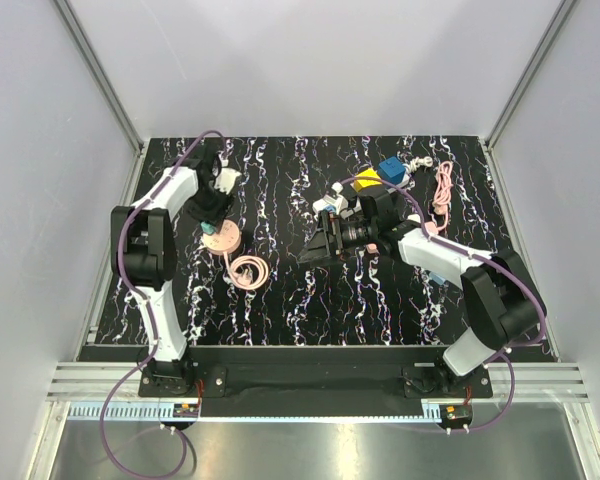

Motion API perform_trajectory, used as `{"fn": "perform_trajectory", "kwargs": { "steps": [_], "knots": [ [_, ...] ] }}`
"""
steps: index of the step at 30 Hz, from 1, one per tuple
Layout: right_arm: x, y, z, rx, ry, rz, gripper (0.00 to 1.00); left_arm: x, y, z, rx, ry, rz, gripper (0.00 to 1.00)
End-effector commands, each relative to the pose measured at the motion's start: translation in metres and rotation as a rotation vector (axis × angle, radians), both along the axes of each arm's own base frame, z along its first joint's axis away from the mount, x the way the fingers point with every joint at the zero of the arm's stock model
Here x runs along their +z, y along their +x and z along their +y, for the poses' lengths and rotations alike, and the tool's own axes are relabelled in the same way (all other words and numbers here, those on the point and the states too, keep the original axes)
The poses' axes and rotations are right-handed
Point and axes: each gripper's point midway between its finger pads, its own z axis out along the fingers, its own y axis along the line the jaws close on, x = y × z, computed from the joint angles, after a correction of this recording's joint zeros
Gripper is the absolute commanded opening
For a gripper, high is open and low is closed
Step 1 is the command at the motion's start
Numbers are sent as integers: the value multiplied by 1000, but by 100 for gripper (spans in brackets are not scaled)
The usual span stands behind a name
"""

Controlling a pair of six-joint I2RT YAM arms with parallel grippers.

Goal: Insert the plug

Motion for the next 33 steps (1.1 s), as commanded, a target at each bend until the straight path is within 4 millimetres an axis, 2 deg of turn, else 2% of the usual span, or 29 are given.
{"fn": "perform_trajectory", "kwargs": {
  "steps": [1, 3, 4, 5, 10, 13, 14, 15, 16, 17, 19, 20, 21, 22, 23, 24, 25, 26, 28, 29, 30, 32, 33],
  "knots": [
    [21, 10, -1, -27, 11, -70, 100, -1, 1, 2, 56, -32, -2, 61],
    [26, 12, -3, -49, 2, -85, 100, 18, 7, 0, 75, -46, -50, 75],
    [22, 14, -5, -80, -31, -71, 100, 26, 10, 0, 82, -49, -72, 83],
    [21, 15, -7, -98, -46, -63, 100, 31, 12, 0, 88, -52, -87, 99],
    [16, 25, -21, -266, -143, -15, 100, 72, 13, -4, 149, -91, -181, 99],
    [2, 32, -42, -416, -271, 29, 100, 100, 12, -12, 229, -130, -240, 99],
    [-10, 26, -55, -460, -347, 83, 100, 109, 11, -17, 247, -149, -263, 99],
    [-13, 27, -66, -515, -390, 97, 100, 121, 5, -21, 291, -167, -291, 99],
    [-23, 38, -90, -630, -469, 104, 100, 126, -1, -32, 270, -164, -302, 99],
    [-35, 29, -109, -702, -548, 194, 99, 131, -5, -35, 270, -142, -327, 99],
    [-41, 34, -153, -917, -640, 275, 95, 141, -25, -47, 233, -67, -388, 99],
    [-49, 18, -174, -969, -731, 344, 94, 146, -30, -52, 214, -54, -416, 99],
    [-49, 17, -196, -1074, -788, 339, 93, 153, -44, -65, 179, -43, -452, 99],
    [-50, 12, -210, -1133, -820, 359, 92, 157, -51, -74, 146, -48, -467, 99],
    [-55, -1, -229, -1212, -874, 432, 91, 162, -57, -80, 139, -56, -493, 99],
    [-51, -4, -248, -1304, -899, 421, 91, 170, -71, -90, 108, -74, -522, 99],
    [-52, -9, -259, -1378, -904, 458, 91, 173, -78, -95, 87, -90, -533, 99],
    [-58, -18, -278, -1445, -937, 504, 91, 176, -84, -100, 76, -106, -549, 99],
    [-61, -23, -301, -1533, -949, 520, 91, 177, -99, -101, 49, -111, -573, 99],
    [-67, -27, -311, -1562, -964, 546, 90, 188, -102, -97, 71, -127, -625, 99],
    [-71, -28, -328, -1620, -979, 597, 90, 185, -104, -90, 114, -105, -650, 99],
    [-74, -28, -347, -1669, -992, 650, 90, 197, -103, -96, 187, -214, -715, 99],
    [-80, -27, -360, -1702, -1013, 688, 90, 198, -111, -95, 199, -265, -736, 99]
  ]
}}
